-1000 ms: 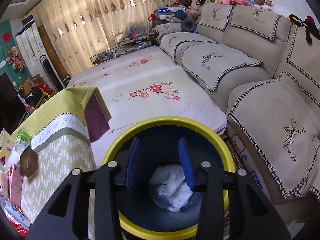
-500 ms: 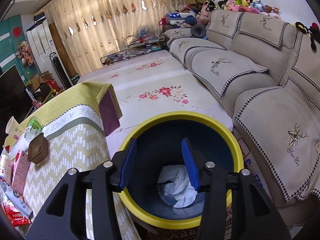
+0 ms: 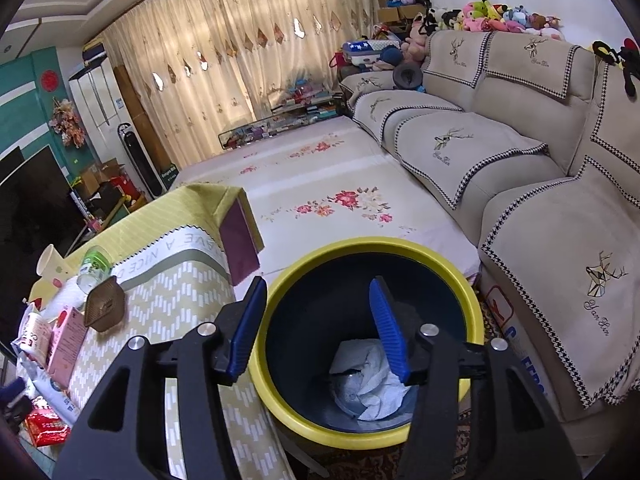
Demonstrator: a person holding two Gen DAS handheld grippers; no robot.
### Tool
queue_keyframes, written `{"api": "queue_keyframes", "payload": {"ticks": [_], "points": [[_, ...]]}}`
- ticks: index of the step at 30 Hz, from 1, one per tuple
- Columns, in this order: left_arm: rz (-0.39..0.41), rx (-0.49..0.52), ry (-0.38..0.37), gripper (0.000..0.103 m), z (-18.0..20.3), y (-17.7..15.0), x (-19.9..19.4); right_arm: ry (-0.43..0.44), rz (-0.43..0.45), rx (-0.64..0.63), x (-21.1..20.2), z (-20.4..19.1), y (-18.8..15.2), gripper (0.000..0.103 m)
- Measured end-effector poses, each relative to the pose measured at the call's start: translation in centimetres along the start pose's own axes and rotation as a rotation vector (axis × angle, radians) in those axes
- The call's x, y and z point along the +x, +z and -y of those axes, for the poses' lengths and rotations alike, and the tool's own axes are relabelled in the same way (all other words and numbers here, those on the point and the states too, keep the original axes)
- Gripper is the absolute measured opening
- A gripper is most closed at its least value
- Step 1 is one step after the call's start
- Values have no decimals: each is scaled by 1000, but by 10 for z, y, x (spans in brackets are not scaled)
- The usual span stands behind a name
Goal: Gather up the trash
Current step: 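Grasp the blue-and-white wrapper with the left gripper and lift it, then carry the wrapper with the left gripper over the bin and release it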
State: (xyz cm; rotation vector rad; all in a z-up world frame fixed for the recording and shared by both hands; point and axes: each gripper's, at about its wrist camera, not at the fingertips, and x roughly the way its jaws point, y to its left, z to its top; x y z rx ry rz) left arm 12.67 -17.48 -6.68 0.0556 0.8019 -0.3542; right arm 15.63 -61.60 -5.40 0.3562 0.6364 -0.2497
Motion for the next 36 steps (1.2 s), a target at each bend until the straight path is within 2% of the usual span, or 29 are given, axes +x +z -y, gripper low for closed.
{"api": "queue_keyframes", "payload": {"ticks": [3,10,16,20,21,29,36], "points": [[-36,-28,3,73,-1,-1,17,16,10,-2,-3,-1,2,52],[-73,-20,-1,60,6,2,40,54,17,-2,-2,-6,5,52],[-86,-40,4,49,4,9,53,65,9,-6,1,-5,5,52],[-100,-38,-17,31,6,11,60,64,11,3,1,-1,6,52],[-100,-36,-24,24,7,10,59,65,12,5,1,0,6,52],[-80,-5,-54,14,22,13,53,69,16,7,-2,4,5,53],[-43,53,-92,14,49,23,39,62,48,10,-15,12,5,53]]}}
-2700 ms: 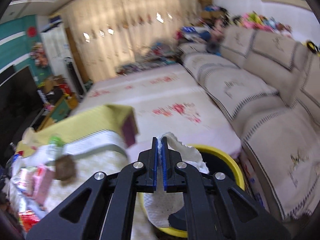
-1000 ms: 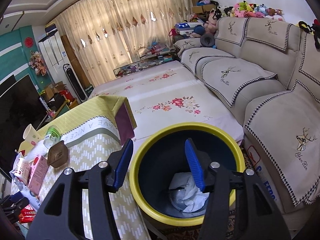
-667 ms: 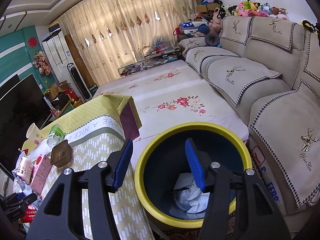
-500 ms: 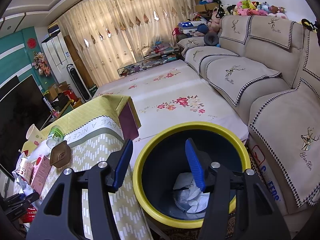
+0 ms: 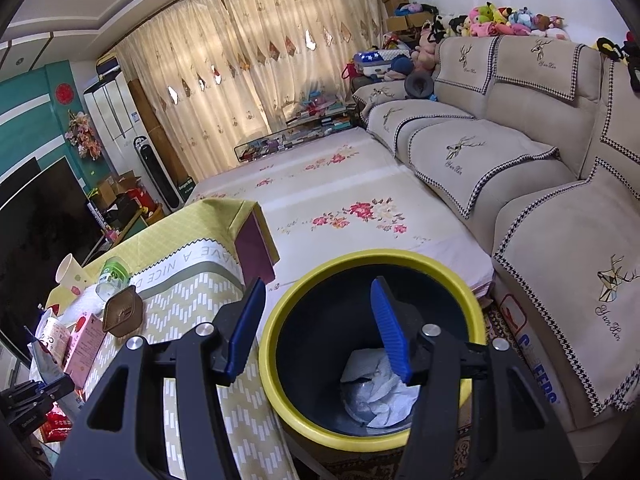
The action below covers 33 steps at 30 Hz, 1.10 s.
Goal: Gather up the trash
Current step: 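Carry the wrapper with the left gripper over the bin and release it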
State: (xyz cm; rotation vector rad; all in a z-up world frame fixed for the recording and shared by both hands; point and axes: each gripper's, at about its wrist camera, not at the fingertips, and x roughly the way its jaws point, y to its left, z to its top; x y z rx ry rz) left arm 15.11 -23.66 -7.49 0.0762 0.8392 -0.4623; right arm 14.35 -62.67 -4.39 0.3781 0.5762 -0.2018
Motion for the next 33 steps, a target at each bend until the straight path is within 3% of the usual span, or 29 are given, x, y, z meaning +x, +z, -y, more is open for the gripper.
{"api": "queue_keyframes", "payload": {"ticks": [12,21,26,33], "points": [[21,147,-110,14,95,48,24,-70,74,31,-39,43,10,55],[-47,280,-225,14,191,78,78,-126,107,53,-64,74,7,55],[-85,336,-242,15,237,86,112,-153,119,79,-77,91,1,55],[-111,356,-227,20,268,95,159,-182,122,89,-89,102,-4,55]]}}
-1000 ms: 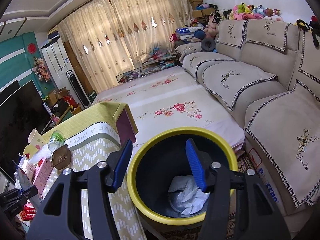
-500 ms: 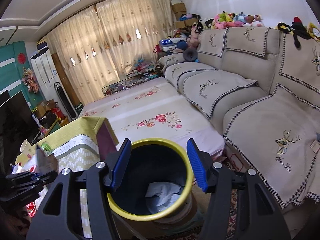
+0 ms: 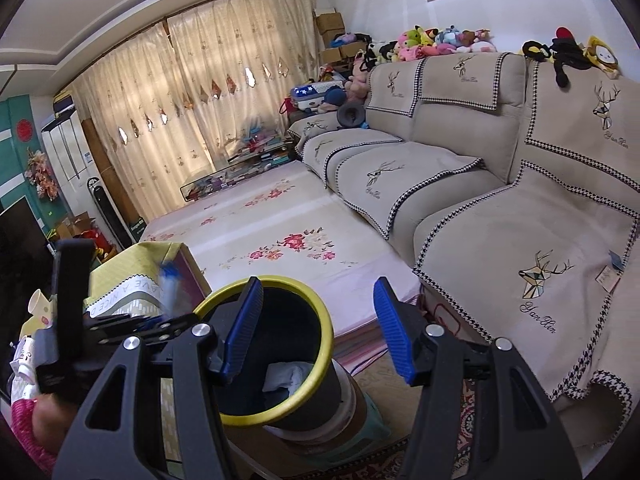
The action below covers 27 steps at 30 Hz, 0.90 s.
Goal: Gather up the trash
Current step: 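Carry the wrapper with the left gripper over the bin and release it, then grasp the brown plastic tray with the right gripper and lift it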
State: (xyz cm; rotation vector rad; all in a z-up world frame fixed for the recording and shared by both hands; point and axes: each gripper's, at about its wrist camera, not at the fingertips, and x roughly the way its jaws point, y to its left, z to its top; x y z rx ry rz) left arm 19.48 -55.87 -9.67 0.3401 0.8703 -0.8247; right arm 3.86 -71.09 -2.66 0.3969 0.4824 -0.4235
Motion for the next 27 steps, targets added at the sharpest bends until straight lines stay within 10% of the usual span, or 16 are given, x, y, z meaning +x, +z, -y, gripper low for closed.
{"api": "queue_keyframes", "payload": {"ticks": [3,7,16,27], "points": [[-2,-9,24,45,-3,6,9,-1,2,-2,-1,-1,1,55],[31,-43,8,49,-19,-1,-17,6,0,-10,-2,-8,0,56],[207,-74,33,90,-72,-58,-158,76,-61,-54,15,-48,-16,57],[382,-303,328,98,-218,-178,-298,209,-128,-197,30,-155,-41,59]]}}
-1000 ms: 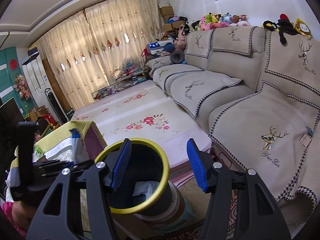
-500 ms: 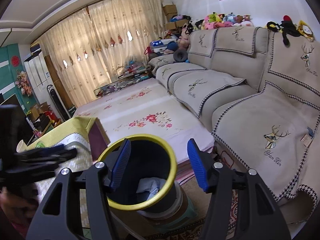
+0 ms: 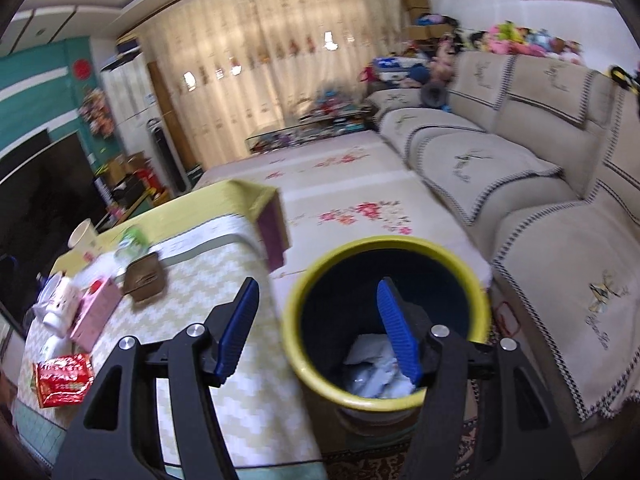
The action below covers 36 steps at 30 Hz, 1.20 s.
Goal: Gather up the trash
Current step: 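Grasp the brown plastic tray with the right gripper and lift it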
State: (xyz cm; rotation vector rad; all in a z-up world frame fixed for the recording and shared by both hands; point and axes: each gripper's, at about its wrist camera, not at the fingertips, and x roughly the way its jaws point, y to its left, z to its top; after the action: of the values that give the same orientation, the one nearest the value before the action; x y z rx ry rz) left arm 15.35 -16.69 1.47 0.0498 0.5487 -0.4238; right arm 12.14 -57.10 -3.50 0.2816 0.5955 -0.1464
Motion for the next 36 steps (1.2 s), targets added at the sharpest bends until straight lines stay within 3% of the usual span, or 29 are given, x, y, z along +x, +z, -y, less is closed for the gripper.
{"api": "queue_keyframes", "payload": {"ticks": [9,15,19,21,25,33,36], "points": [[58,-92,200,98,-142,-34,-17,97,-68,-158,39,-104,3,61],[35,-193,227,98,-200,-66,0,175,-121,-258,75,-168,14,68],[44,-199,228,98,-199,-71,0,222,-162,-326,104,-202,17,70],[45,-193,223,98,-191,-69,2,219,-179,-346,115,-209,16,77],[35,-175,230,98,-181,-67,6,230,-228,-358,143,-222,16,79],[22,-182,224,98,-177,-66,6,201,-290,-344,176,-221,4,79],[15,-180,222,98,-176,-67,9,218,-315,-325,185,-222,2,68]]}}
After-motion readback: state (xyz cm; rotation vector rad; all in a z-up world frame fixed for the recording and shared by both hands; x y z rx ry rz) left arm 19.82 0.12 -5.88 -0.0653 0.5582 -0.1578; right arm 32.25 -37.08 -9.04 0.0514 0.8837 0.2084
